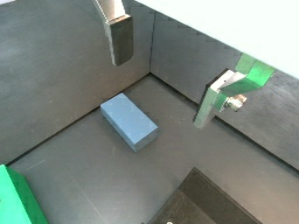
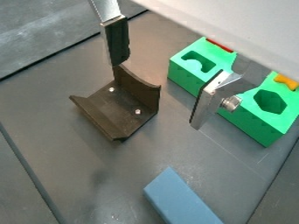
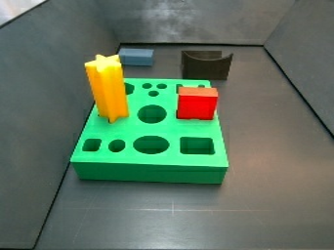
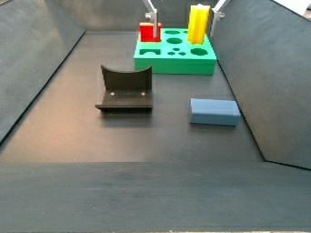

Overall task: Pick up the rectangle object. Move up. Place the rectangle object on the fixture. Regrasp the rectangle object. Move to above the board. Insert the rectangle object.
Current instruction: Pick up the rectangle object.

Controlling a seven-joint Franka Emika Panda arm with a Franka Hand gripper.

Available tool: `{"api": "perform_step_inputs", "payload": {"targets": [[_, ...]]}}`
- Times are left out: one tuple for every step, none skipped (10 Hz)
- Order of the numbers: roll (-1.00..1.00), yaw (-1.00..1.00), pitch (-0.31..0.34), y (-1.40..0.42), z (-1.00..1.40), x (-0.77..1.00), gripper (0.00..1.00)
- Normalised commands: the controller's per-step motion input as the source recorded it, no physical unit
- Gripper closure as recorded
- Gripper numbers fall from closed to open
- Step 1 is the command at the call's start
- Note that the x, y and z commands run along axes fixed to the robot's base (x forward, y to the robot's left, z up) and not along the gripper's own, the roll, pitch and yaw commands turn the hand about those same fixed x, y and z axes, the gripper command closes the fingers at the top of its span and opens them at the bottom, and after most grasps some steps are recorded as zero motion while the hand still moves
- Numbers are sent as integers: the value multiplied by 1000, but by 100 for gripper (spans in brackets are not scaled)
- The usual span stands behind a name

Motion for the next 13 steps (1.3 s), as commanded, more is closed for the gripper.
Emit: {"api": "perform_step_inputs", "payload": {"targets": [[0, -611, -41, 0, 0, -283, 0], [11, -1000, 0, 0, -34, -57, 0], [11, -1000, 0, 0, -54, 0, 0], [10, -1000, 0, 0, -57, 0, 0], [10, -1000, 0, 0, -57, 0, 0], [10, -1000, 0, 0, -57, 0, 0], [16, -1000, 0, 0, -66, 0, 0], [20, -1000, 0, 0, -74, 0, 0], [19, -1000, 0, 0, -74, 0, 0], [20, -1000, 0, 0, -71, 0, 0], [20, -1000, 0, 0, -77, 0, 0], [37, -1000, 0, 0, -109, -6, 0], [63, -1000, 37, 0, -229, -51, 0]]}}
